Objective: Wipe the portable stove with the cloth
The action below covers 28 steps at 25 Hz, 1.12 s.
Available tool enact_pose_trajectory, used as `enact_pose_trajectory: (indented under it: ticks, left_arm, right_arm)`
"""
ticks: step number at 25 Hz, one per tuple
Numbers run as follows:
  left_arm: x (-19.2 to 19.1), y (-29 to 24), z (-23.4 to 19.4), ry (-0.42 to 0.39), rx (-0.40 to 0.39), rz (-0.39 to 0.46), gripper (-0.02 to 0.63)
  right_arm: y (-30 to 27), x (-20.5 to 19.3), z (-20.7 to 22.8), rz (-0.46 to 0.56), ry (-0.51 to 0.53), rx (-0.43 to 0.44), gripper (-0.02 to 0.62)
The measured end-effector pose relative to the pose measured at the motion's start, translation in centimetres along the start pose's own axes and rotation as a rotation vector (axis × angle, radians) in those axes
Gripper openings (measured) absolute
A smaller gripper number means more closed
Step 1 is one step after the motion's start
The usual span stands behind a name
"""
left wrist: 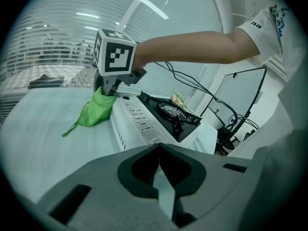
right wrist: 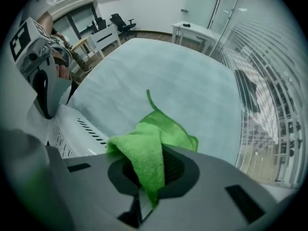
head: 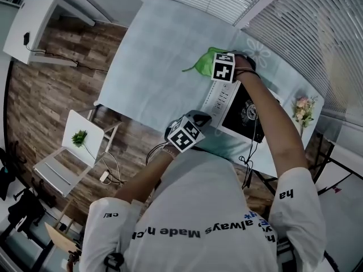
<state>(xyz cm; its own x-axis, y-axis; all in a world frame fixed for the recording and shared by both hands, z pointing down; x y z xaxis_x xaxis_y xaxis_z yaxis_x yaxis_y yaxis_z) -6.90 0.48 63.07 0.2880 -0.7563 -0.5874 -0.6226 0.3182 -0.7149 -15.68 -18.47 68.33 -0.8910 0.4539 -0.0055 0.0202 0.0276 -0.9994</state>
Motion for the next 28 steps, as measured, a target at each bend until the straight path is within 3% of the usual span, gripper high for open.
enact_pose_trajectory:
  ticks: [5, 16, 28]
  left_arm:
    - [-0.3, 0.3, 0.2, -0.009, -0.002, 0.001, 0.012]
    - [-0.7, 1.5, 1.3, -0.033, -0.004, 0.017, 0.012]
    - [-3.0, 2.7, 1.7, -0.047, 0.001, 0.0, 0.012]
  right_arm:
    - [0.7, 0.1, -1.0, 0.011, -0.031, 0.039, 0.026]
    - [0.2, 1.8, -5.8, -0.079, 0.055, 0.135, 0.026]
    - [0.3, 4.5, -12.2, -0.091, 0.095, 0.248, 0.026]
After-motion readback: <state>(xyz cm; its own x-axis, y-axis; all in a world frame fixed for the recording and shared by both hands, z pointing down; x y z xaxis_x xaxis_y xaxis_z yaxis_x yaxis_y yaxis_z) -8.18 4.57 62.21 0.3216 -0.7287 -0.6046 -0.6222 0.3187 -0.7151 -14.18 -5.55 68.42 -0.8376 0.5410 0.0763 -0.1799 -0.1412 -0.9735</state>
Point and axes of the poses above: the fingertips, and each gripper's own axes: y backward along the fingers, z to its right, x out of its top, the point moved 1 cm from there along y, backward along the fingers, and after that the axes turned 8 degrees about -z, right-handed, at the moved point
